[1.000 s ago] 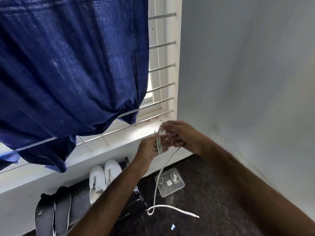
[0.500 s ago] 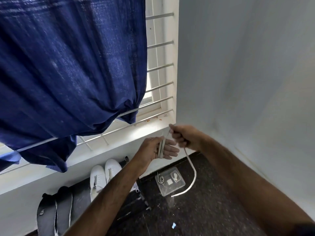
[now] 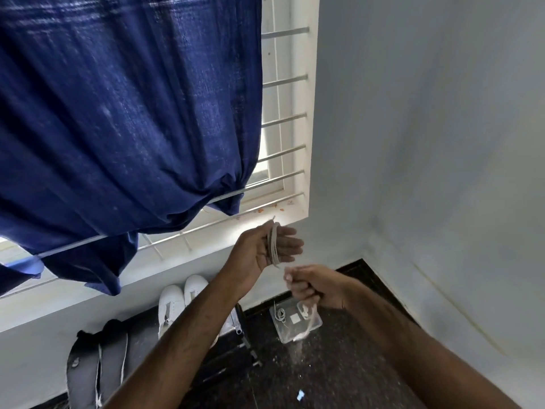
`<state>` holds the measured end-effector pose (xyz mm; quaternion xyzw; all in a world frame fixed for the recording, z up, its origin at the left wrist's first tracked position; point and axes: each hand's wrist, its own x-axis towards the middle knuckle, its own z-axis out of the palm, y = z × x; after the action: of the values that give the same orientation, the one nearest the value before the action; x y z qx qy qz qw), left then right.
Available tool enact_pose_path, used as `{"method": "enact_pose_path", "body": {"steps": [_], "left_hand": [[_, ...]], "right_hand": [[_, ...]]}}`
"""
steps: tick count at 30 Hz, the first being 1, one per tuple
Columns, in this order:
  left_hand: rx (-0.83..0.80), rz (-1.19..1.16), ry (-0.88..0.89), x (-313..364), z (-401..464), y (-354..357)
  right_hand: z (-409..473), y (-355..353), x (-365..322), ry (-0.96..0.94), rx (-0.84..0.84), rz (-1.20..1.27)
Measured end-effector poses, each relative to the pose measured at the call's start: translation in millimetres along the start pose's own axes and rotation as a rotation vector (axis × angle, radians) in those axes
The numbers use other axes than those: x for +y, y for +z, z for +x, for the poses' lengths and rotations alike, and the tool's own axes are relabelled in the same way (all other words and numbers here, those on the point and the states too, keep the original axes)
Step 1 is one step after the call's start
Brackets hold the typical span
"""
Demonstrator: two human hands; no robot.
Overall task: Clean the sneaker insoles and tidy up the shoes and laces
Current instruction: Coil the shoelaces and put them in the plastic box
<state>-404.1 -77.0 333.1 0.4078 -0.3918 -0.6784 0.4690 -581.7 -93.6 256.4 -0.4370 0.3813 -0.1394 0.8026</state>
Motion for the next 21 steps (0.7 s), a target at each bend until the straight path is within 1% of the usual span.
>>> {"method": "enact_pose_path", "body": {"steps": [2,5,6,8,10,12,13,16,18,21], "left_hand": [[-0.055,0.111,-0.023,-3,-6,1],[-0.015,0.272,-0.065,-10,-7,1],[0.015,0.29,-0.078,-13,-4,1],[0.101,0.246,-0.092,-18,2,1],[0.203,0.175,-0.063,-21,6,0],[0.278,0.097,-0.004,-21,8,-2],[0.275,0.05,0.017,-19,8,-5],[0.159,-0.05,0.035,-8,6,-9],[0.095,-0.032,0.035,-5,4,-11],[0.046,0.042,0.014,-8,-1,-8]], "right_hand": [[0,-14,-27,-0.03,0.119,0.025],[-9,-20,-77,-0.155,0.218,0.056],[-14,-17,-91,-0.206,0.222,0.06],[-24,-4,-105,-0.307,0.202,0.032],[-30,15,-101,-0.337,0.15,-0.035],[-29,31,-77,-0.295,0.07,-0.057],[-26,36,-60,-0.253,0.026,-0.054],[-13,32,-12,-0.132,-0.053,0.017],[-6,19,-1,-0.08,-0.018,0.055],[1,-3,-18,-0.056,0.114,0.045]]}}
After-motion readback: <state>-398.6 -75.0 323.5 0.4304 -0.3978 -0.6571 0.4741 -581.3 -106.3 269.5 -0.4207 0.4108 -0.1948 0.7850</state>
